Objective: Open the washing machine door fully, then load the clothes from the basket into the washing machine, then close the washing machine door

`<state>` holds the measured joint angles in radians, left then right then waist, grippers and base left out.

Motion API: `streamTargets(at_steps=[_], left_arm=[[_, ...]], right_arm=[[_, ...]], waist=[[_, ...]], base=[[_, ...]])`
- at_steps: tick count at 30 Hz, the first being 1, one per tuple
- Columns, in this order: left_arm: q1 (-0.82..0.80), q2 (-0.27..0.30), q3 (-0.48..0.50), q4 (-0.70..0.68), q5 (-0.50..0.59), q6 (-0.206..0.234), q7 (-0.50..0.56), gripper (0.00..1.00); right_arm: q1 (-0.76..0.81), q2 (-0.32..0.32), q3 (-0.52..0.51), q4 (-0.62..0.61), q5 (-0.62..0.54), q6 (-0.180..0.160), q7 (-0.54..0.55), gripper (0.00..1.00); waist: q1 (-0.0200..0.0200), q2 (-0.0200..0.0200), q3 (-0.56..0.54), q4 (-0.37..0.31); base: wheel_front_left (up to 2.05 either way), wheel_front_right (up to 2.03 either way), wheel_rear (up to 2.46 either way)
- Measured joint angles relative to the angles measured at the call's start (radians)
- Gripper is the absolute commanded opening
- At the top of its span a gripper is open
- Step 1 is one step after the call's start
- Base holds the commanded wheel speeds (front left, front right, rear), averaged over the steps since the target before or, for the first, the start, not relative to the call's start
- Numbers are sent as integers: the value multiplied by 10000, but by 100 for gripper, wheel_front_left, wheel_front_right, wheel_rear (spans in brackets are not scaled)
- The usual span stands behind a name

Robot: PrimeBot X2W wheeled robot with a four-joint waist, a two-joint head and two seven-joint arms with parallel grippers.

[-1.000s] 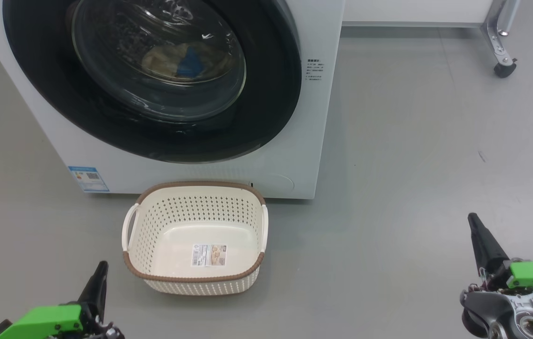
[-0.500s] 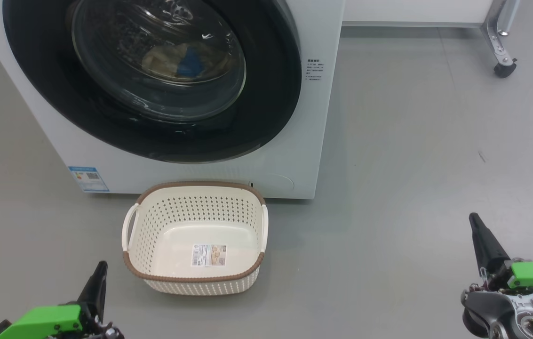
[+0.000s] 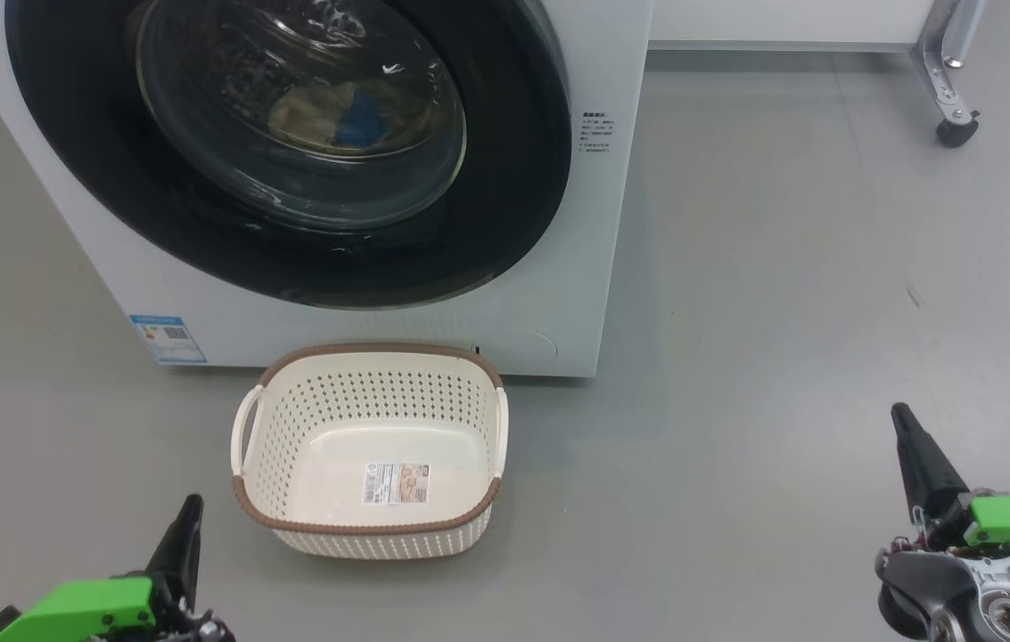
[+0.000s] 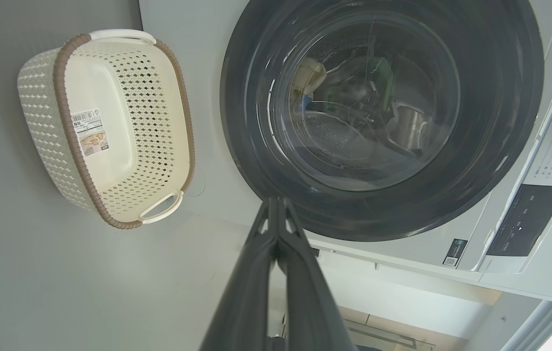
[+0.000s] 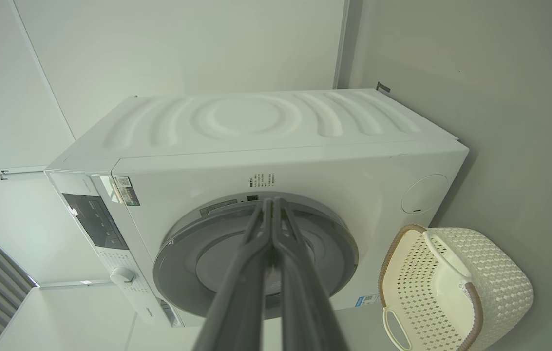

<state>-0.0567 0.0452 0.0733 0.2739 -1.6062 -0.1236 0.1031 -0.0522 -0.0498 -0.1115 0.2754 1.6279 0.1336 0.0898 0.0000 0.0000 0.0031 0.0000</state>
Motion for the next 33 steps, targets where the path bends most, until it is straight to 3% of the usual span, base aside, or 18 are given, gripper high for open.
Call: streamTargets(at_steps=[33], left_arm=[[-1, -8, 29, 0, 0, 0, 0, 0]], right_arm=[[0, 8, -81, 2, -15, 0, 84, 0]], waist=[[0, 0, 0, 0]], base=[[0, 0, 0]])
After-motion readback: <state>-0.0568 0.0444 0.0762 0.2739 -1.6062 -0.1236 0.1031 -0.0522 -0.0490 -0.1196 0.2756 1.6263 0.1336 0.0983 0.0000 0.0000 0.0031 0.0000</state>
